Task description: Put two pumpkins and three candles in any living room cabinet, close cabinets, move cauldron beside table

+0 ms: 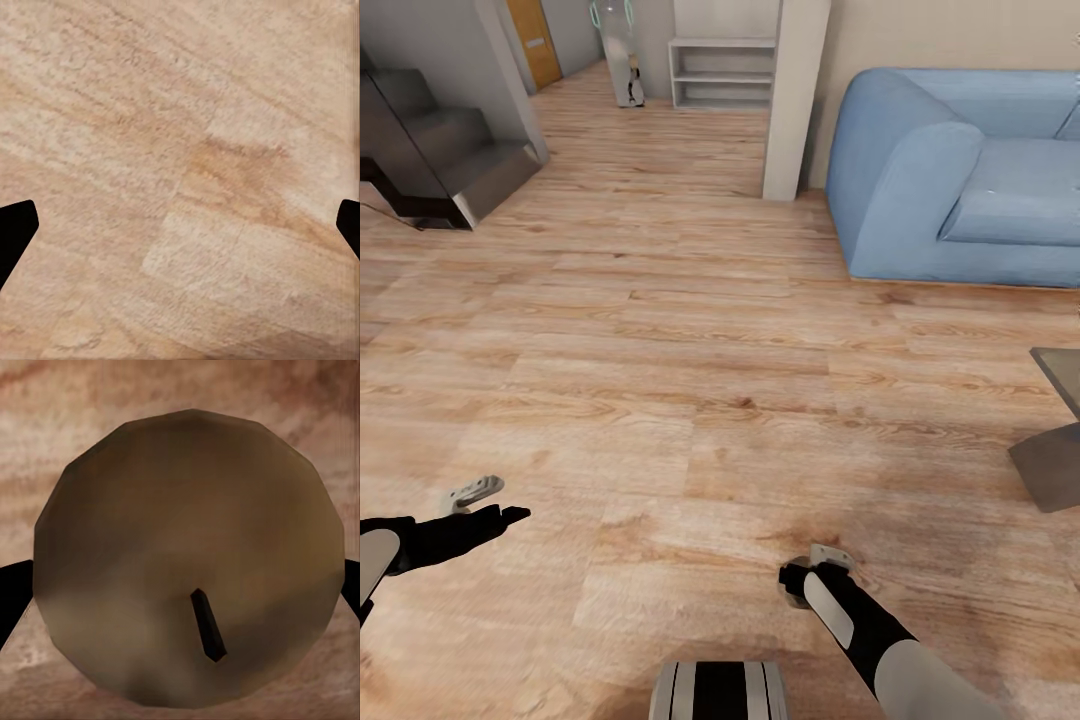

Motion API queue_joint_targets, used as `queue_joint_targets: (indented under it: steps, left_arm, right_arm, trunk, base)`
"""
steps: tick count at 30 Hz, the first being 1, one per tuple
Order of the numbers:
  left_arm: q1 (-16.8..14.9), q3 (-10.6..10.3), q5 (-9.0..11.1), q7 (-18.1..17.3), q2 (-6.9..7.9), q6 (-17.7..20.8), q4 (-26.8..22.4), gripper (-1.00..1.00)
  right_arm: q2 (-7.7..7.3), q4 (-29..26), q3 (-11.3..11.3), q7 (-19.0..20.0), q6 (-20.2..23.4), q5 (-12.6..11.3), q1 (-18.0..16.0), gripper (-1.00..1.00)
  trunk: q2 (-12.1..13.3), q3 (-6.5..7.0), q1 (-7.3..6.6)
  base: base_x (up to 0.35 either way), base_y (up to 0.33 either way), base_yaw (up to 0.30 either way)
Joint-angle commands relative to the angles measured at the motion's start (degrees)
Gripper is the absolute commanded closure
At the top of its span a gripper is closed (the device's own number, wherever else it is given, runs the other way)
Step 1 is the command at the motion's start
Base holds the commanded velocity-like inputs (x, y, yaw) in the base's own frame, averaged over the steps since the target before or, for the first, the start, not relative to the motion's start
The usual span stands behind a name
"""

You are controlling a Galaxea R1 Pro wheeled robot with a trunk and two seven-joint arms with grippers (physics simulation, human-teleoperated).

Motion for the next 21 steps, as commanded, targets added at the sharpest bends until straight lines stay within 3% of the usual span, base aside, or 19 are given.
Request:
queue_joint_targets:
  steps: [1,8,21]
  left_arm:
    - [0.0,0.0,0.6,0.6,0.01,0.2,0.0,-1.00]
    - [0.0,0.0,0.6,0.6,0.01,0.2,0.0,-1.00]
    - [0.0,-0.2,0.6,0.7,-0.03,0.1,0.2,-1.00]
  right_arm:
    - [-0.05,-0.1,0.3,-0.6,0.1,-0.6,0.0,1.00]
    - [-0.05,-0.1,0.3,-0.6,0.1,-0.6,0.0,1.00]
    - [-0.06,-0.4,0.4,-0.6,0.3,-0.6,0.0,1.00]
  trunk:
    - [0.0,-0.03,-0.01]
    - [0.0,-0.03,-0.01]
    - [0.2,2.85,-0.34]
  base:
    - [0.000,0.000,0.000]
    - [0.000,0.000,0.000]
    - [0.000,0.000,0.000]
